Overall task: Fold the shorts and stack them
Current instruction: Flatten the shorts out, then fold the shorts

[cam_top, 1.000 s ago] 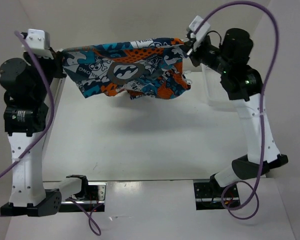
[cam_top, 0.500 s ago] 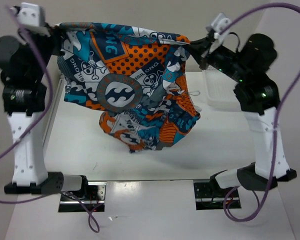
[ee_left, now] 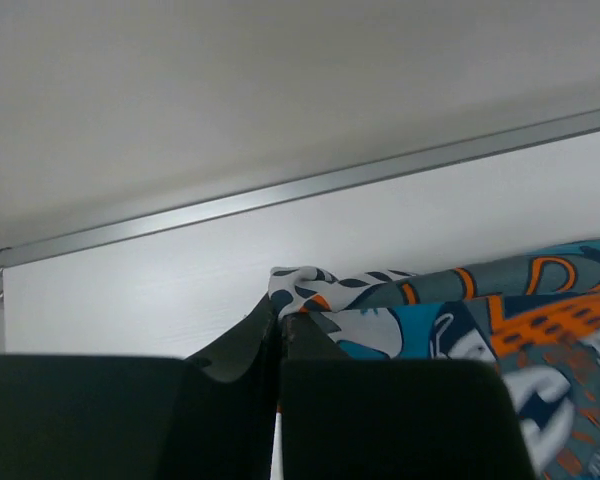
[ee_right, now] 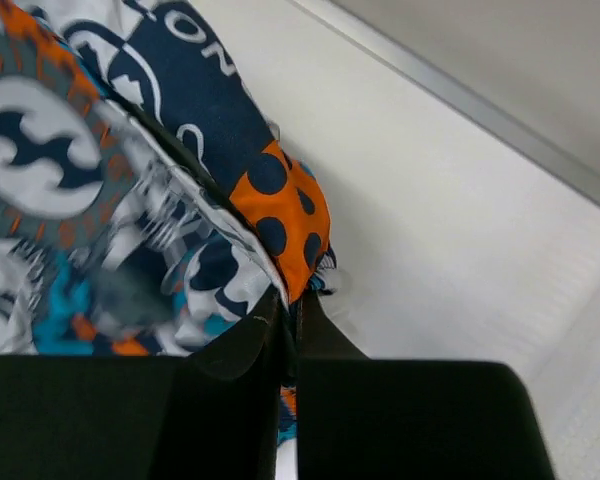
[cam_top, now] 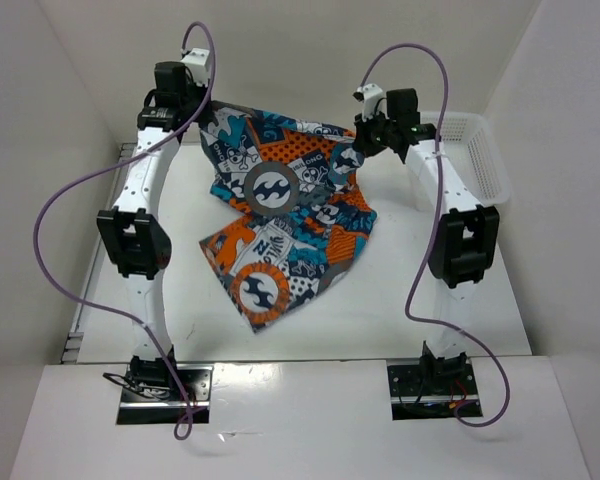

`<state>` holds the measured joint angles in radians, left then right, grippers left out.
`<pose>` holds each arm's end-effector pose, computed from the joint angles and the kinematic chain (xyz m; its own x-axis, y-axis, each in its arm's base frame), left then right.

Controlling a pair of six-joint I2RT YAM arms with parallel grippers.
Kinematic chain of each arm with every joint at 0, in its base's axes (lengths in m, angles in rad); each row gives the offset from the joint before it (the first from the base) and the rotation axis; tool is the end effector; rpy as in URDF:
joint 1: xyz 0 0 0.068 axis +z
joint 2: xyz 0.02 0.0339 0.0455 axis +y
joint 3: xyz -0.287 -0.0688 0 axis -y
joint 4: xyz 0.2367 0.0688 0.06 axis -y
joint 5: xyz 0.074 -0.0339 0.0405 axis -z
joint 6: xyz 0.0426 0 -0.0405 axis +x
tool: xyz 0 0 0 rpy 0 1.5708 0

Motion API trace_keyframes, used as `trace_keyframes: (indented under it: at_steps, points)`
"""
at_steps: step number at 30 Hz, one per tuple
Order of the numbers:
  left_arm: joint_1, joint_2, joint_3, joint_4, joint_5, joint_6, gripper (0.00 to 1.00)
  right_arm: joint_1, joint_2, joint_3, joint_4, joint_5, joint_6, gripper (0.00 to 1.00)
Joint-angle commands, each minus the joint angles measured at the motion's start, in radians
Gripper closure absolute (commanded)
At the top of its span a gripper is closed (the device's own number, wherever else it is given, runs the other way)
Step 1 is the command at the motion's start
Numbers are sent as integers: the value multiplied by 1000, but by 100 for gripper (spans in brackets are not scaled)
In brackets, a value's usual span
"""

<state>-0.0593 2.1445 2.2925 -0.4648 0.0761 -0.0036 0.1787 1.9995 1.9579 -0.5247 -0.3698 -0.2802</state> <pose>0.5106 -0.0336 0.4125 -0.3115 0.0149 -0.9501 0.1301 0.9911 -0.0271 0.4640 0.0995 0.3636 -0.3785 -0.3304 -0.8646 -0.5937 0.8033 -0.0470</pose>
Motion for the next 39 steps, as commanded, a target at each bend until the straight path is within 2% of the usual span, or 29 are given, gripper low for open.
trace_keyframes:
  at_steps: [1, 6, 8, 9, 10, 11, 14, 15, 16, 18, 19, 26, 30, 34, 35, 36, 37, 38, 39]
  points:
    - [-7, 32, 146, 35, -13, 4, 100, 8, 33, 70, 55, 48, -16, 100]
    - [-16, 28, 145, -12, -22, 4, 100, 8, 73, 79, 74, 143, -91, 100]
    - [-28, -58, 17, -21, -22, 4, 100, 8, 64, 44, 74, 164, -152, 100]
    - [-43, -104, -66, -5, -22, 4, 100, 8, 53, 29, 74, 173, -174, 100]
    - [-66, -215, -165, 17, -39, 4, 100, 8, 41, -3, 74, 183, -194, 100]
    - [-80, -274, -384, 58, -58, 4, 100, 8, 9, -23, 63, 195, -248, 100]
    - [-135, -501, -696, 78, -142, 4, 100, 8, -56, -131, 52, 195, -339, 100]
    - [-145, -556, -875, 78, -151, 4, 100, 8, -105, -163, 39, 195, -402, 100]
    - [-145, -651, -951, 59, -151, 4, 100, 8, -126, -238, 28, 195, -431, 100]
    - [-184, -728, -1077, 26, -190, 4, 100, 31, -195, -321, 28, 224, -521, 100]
    - [-194, -779, -1157, -1, -200, 4, 100, 31, -215, -414, 37, 236, -554, 100]
    - [-281, -877, -1294, -100, -249, 4, 100, 54, -346, -727, 133, 322, -692, 100]
    - [-420, -885, -1418, -100, -274, 4, 100, 93, -358, -911, 244, 399, -714, 100]
    - [-464, -848, -1455, -100, -285, 4, 96, 104, -367, -952, 284, 456, -725, 100]
    - [-464, -848, -1464, -100, -294, 4, 94, 104, -378, -962, 284, 465, -735, 84]
    - [-464, -848, -1479, -100, -294, 4, 93, 104, -392, -971, 273, 465, -746, 81]
    - [-464, -857, -1479, -115, -309, 4, 87, 104, -392, -972, 263, 456, -746, 78]
    - [-464, -857, -1479, -130, -309, 4, 79, 104, -419, -972, 262, 442, -746, 73]
    - [-464, -867, -1479, -150, -299, 4, 65, 113, -430, -984, 249, 442, -746, 58]
